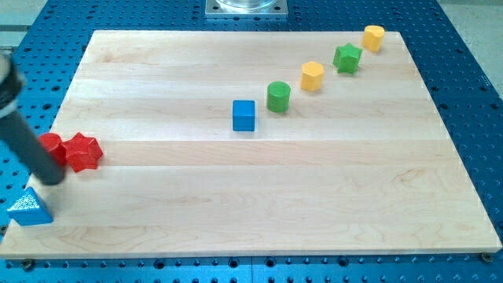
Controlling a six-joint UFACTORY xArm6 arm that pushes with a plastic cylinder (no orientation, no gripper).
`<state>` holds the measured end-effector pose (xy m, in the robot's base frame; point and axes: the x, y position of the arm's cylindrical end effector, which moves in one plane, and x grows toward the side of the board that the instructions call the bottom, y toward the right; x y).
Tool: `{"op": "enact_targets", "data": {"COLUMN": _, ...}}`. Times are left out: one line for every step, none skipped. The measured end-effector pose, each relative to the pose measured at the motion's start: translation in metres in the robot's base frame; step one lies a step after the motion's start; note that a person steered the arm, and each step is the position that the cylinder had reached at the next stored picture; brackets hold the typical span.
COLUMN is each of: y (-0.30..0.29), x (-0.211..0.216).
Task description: Separate the red blocks from each other
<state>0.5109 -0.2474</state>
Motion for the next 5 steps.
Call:
{"op": "enact_targets", "data": {"y": 0.044, "x": -0.022}}
{"op": "enact_targets", "data": {"y": 0.048, "x": -0.023}}
{"op": "enact_targets", "data": {"y": 0.053, "x": -0.023}}
{"op": "enact_targets", "data": {"y": 0.053, "x": -0.023}}
{"op": "enact_targets", "data": {"y": 0.061, "x": -0.023}}
